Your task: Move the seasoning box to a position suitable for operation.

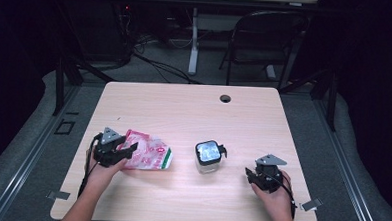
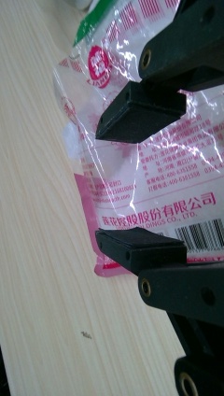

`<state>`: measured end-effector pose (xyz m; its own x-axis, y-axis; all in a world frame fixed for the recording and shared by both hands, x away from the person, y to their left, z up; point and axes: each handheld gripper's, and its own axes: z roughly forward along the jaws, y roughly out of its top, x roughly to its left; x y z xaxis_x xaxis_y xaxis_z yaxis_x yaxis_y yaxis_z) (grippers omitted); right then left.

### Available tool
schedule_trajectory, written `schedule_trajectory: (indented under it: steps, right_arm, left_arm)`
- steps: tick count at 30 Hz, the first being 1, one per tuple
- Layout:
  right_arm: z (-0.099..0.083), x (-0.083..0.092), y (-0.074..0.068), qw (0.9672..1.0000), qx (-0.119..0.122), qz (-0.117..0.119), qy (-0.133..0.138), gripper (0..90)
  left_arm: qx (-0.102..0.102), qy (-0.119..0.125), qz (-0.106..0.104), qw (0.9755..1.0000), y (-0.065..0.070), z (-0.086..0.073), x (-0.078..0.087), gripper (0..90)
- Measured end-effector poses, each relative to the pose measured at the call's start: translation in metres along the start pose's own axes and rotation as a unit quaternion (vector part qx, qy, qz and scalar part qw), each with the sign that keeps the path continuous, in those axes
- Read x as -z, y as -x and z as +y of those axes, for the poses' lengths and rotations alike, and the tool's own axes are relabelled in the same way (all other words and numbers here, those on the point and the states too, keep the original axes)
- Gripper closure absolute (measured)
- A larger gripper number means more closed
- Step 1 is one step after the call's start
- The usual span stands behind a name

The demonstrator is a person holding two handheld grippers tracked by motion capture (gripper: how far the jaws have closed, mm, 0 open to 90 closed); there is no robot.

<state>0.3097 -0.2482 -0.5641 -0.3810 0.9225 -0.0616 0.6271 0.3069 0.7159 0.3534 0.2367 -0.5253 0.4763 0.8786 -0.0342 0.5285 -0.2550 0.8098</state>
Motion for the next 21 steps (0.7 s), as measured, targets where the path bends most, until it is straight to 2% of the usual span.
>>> schedule_trajectory:
  steps: [2,4,6,11,13,14,15,17,21]
  right_arm:
    - [0.0,0.0,0.0,1.0,-0.003,0.001,0.005,54.3]
    - [0.002,0.002,-0.001,0.9999,-0.002,0.01,0.009,57.0]
    - [0.004,0.003,-0.002,0.9998,0.002,0.016,0.011,57.6]
    - [0.009,0.008,-0.008,0.9995,0.015,0.026,0.01,59.2]
    - [0.017,0.016,-0.015,0.9987,0.019,0.039,0.028,61.6]
    - [0.017,0.016,-0.015,0.9987,0.019,0.039,0.028,61.6]
    - [0.024,0.02,-0.018,0.9977,0.013,0.058,0.03,66.3]
    - [0.031,0.019,-0.021,0.9968,0.014,0.073,0.029,69.8]
    - [0.041,0.009,-0.026,0.9965,0.026,0.076,0.023,72.3]
  left_arm:
    - [0.004,0.0,-0.005,1.0,0.0,0.001,0.0,45.6]
    - [0.017,0.005,-0.019,0.9997,0.001,0.001,0.001,46.4]
    - [0.018,0.008,-0.028,0.9994,0.003,0.002,0.0,46.5]
    - [0.007,0.009,-0.034,0.9994,0.008,0.005,0.001,47.0]
    - [0.005,0.018,-0.047,0.9987,0.012,0.006,0.003,48.5]
    - [0.005,0.018,-0.047,0.9987,0.012,0.006,0.003,49.1]
    - [0.003,0.025,-0.054,0.9982,0.014,0.008,0.004,49.5]
    - [-0.001,0.025,-0.059,0.998,0.014,0.009,0.006,50.2]
    - [-0.001,0.032,-0.061,0.9976,0.015,0.01,0.008,51.3]
